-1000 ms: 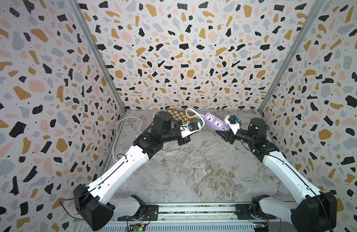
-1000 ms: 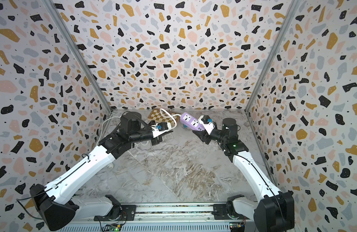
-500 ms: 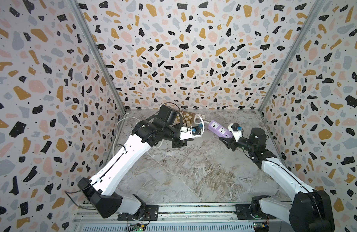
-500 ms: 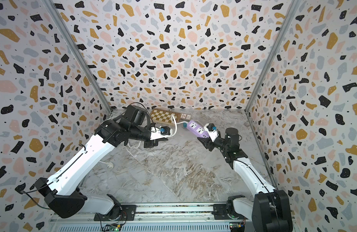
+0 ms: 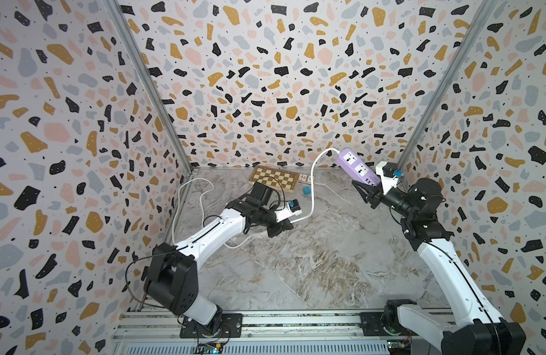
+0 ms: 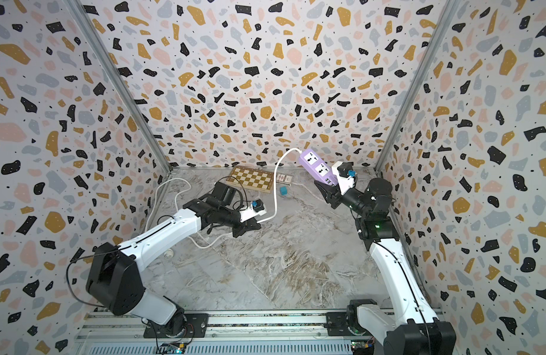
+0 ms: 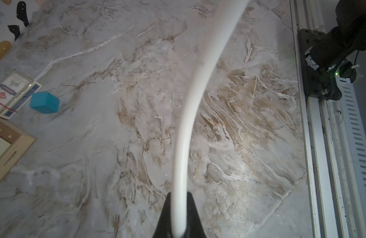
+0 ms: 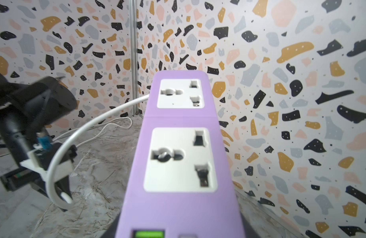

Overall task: Wrap the cord around the power strip
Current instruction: Adjust the power cord, then wrap the power cord around the power strip.

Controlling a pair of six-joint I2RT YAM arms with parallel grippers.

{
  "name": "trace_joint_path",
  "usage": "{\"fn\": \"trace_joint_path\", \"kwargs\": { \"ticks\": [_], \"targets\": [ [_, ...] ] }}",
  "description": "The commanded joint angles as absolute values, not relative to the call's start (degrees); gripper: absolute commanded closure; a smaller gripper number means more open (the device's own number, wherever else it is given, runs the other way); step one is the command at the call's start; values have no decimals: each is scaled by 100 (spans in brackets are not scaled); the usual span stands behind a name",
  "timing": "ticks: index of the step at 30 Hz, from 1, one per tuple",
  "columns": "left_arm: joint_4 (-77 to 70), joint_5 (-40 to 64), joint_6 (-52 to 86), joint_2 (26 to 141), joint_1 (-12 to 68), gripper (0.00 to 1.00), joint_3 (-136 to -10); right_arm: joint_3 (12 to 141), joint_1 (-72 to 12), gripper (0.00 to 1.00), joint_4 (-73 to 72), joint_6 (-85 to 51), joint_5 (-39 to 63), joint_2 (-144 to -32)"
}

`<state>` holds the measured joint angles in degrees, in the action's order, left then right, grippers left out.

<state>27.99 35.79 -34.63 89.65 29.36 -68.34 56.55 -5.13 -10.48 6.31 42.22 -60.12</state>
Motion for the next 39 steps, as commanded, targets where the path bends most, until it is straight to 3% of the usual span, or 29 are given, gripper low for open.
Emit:
{"fn": "trace_joint_path", "kwargs": {
  "ticks": [1, 4, 9, 15, 17, 20, 28, 33, 36, 37, 39],
  "targets": [
    [1720, 3876, -3018, 9089, 2945, 88, -6732, 5980, -703, 100, -775, 873, 4552, -5848],
    [1092, 3932, -2764, 9221, 2854, 68, -6344, 6102, -799, 100, -686, 971, 4683, -5827],
    [154, 3841, -2448, 9320, 2703, 42, -5787, 6283, -826, 100, -624, 971, 4804, -5834],
    [91, 3278, -2474, 9374, 2682, 32, -5532, 6556, -826, 100, -515, 1048, 4852, -5914],
    [-298, 3130, -2254, 9361, 2629, 17, -5373, 6644, -826, 100, -488, 1079, 4851, -5932],
    [-525, 2899, -2073, 9390, 2612, 10, -5321, 6829, -826, 100, -319, 1184, 4796, -5968],
    [-567, 2898, -1898, 9678, 2593, 11, -5293, 7228, -564, 100, -333, 1092, 4625, -5994],
    [-410, 2953, -1864, 10051, 2585, 20, -5513, 7123, -326, 100, -844, 504, 4398, -6029],
    [-460, 3021, -1846, 10148, 2560, 35, -5511, 7119, -159, 100, -901, 383, 4231, -6002],
    [-481, 3035, -1863, 10183, 2558, 43, -5526, 7104, -114, 100, -901, 372, 4215, -5994],
    [-330, 3114, -1905, 10257, 2557, 71, -5644, 7013, -55, 100, -938, 305, 4168, -5990]
  ]
}}
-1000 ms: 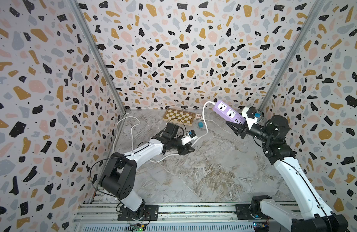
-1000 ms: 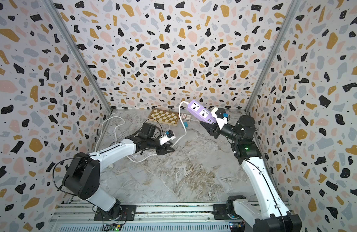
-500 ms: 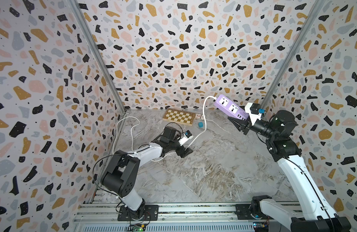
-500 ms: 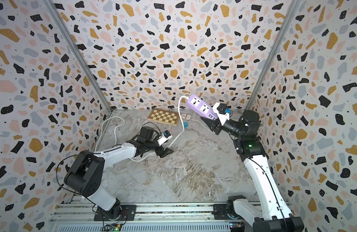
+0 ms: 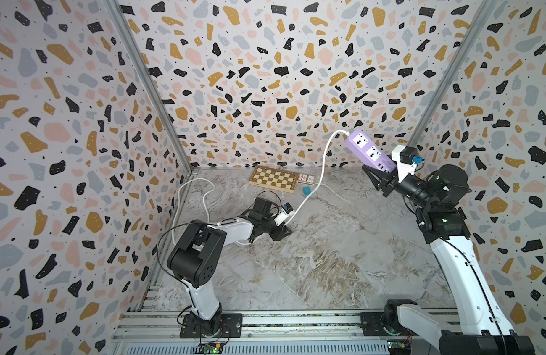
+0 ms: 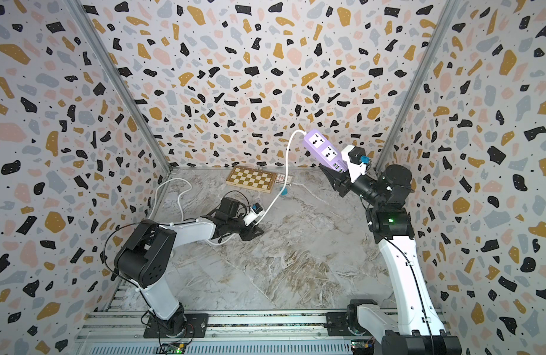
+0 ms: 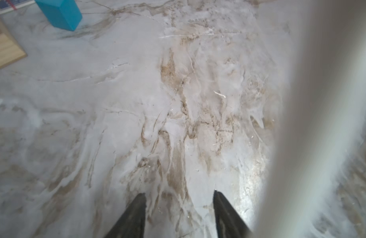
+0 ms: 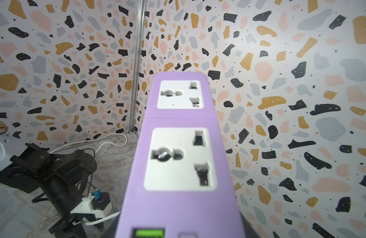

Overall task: Wrap the cord around the power strip
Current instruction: Wrap the power cord around the power strip.

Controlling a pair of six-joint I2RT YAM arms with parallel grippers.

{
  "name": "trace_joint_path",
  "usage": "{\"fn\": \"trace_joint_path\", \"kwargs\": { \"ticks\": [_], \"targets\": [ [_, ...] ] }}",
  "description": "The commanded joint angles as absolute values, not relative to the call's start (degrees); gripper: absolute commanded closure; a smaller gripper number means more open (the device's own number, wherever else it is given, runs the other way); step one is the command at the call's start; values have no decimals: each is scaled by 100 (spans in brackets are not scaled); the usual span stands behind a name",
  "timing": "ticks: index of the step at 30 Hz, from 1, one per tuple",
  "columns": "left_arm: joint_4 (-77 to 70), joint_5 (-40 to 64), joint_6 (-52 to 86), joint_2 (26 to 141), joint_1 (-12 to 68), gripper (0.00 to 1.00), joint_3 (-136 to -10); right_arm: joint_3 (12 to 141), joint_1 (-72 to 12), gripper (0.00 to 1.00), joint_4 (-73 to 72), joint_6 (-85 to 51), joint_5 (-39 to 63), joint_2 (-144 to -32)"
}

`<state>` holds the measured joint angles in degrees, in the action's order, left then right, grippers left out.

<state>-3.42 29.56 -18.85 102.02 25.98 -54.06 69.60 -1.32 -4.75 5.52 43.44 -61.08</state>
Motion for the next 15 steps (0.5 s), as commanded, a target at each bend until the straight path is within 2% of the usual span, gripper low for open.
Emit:
{"fn": "trace_joint_path", "kwargs": {
  "ticks": [1, 2, 3, 5, 11, 15],
  "targets": [
    [-109, 3196, -2007, 10274, 2558, 86, -5769, 6945, -31, 100, -978, 274, 4153, -5994],
    [176, 3313, -2162, 10245, 2565, 97, -5913, 6866, -11, 100, -1000, 231, 4109, -6009],
    [423, 3380, -2253, 10187, 2584, 100, -6028, 6801, 6, 100, -992, 218, 4065, -6027],
    [1091, 3487, -2600, 9887, 2690, 100, -6297, 6680, 50, 100, -912, 256, 3992, -6113],
    [3948, 2462, -4416, 9010, 3541, 100, -7546, 6139, -251, 100, -537, 1090, 3844, -6396],
    [4698, 1928, -4719, 8739, 3871, 100, -8222, 5817, -713, 100, -189, 1907, 3683, -6559]
  ]
}}
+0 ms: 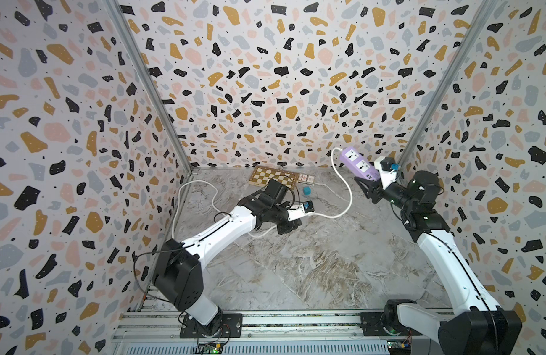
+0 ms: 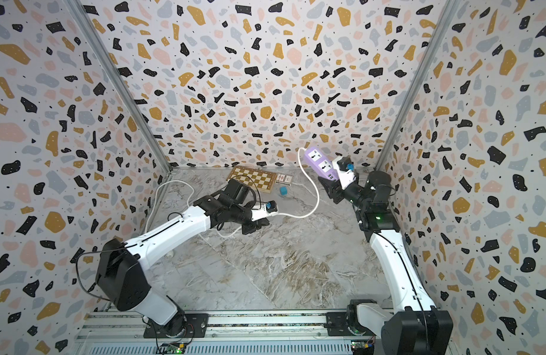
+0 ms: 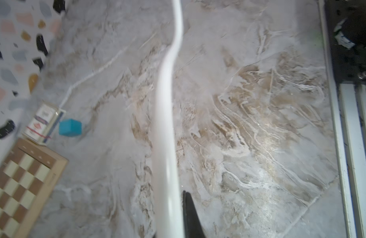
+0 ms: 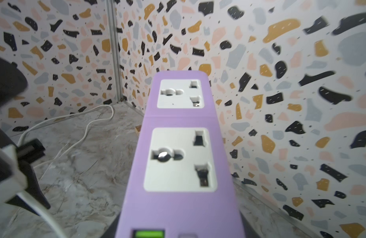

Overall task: Wrap the cord around the power strip
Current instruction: Wrap the power cord around the power strip.

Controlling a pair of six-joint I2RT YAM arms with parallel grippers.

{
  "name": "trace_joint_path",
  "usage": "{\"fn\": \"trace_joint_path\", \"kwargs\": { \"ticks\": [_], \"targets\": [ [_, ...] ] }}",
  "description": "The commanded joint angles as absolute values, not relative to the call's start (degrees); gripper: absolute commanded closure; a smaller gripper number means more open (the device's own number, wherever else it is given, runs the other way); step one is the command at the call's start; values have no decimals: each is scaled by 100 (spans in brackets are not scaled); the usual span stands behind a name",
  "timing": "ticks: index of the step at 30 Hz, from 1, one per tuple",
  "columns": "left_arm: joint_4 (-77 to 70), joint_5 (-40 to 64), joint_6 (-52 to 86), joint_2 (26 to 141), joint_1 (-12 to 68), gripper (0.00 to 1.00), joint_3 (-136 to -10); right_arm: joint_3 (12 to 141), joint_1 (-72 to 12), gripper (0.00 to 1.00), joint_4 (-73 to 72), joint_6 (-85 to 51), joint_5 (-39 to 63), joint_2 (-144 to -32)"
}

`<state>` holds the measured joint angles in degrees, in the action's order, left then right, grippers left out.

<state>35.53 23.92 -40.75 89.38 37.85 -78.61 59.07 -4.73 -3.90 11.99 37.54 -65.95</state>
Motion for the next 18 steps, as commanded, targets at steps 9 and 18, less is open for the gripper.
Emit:
{"fn": "trace_joint_path", "kwargs": {
  "ticks": [9, 18],
  "targets": [
    [5157, 727, -5016, 8701, 3923, 100, -9686, 4770, -1042, 100, -281, 2895, 5135, -6364],
    [5324, 1313, -4769, 9627, 3171, 100, -10604, 4347, -1424, 100, -292, 3447, 6683, -6110]
  ]
}}
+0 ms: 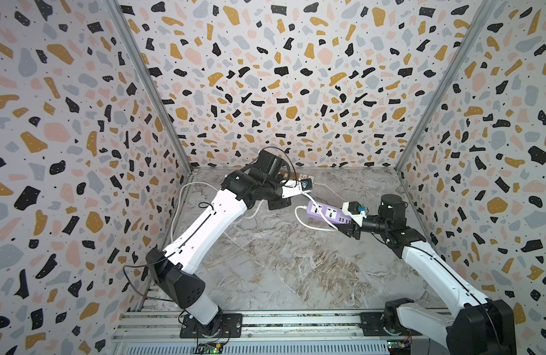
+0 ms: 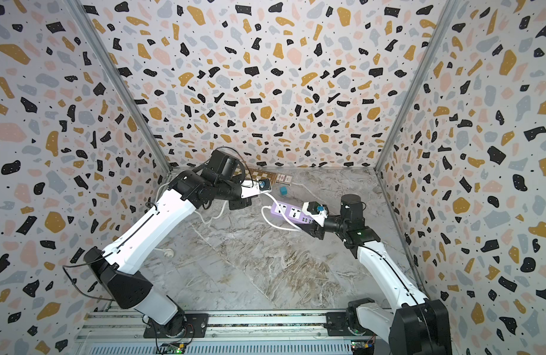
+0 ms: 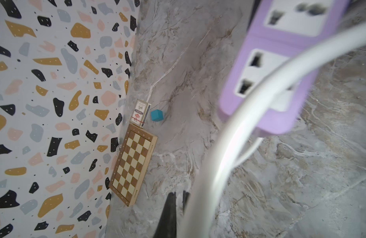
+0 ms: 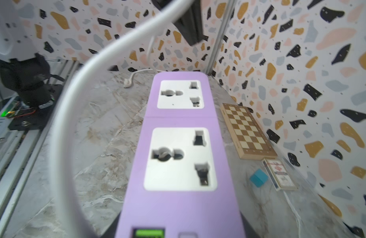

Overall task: Wrap the cord around the power strip
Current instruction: Wrap the power cord around the power strip.

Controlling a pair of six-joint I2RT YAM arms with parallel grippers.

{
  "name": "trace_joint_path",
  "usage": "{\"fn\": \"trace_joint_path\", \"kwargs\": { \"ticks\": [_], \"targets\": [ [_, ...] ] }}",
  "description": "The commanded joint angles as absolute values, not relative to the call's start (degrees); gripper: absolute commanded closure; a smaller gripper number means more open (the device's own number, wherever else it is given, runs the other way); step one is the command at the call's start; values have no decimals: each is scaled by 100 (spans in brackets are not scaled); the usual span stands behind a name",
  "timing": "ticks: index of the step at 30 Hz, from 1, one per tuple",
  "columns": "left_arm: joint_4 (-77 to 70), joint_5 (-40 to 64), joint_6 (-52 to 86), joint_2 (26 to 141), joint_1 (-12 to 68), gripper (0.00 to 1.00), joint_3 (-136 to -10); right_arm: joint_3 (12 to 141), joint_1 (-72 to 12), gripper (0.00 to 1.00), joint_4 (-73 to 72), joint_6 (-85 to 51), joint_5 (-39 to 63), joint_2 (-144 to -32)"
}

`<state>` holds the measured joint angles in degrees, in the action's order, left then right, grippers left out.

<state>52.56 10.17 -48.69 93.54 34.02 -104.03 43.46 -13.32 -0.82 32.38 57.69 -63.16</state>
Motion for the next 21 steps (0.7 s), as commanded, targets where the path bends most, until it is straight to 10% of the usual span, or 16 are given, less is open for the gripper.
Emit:
{"fn": "trace_joint_path", "kwargs": {
  "ticks": [1, 13, 21],
  "targets": [
    [5328, 1450, -4695, 9740, 3087, 100, -10672, 4325, -1494, 100, -388, 3382, 6832, -6118],
    [4289, 3276, -3710, 10213, 2492, 100, -9756, 3695, -1705, 100, -4312, 732, 6576, -5915],
    [3464, 4042, -2974, 9975, 2495, 100, -8703, 3198, -1690, 100, -6448, -573, 4671, -5933]
  ]
}}
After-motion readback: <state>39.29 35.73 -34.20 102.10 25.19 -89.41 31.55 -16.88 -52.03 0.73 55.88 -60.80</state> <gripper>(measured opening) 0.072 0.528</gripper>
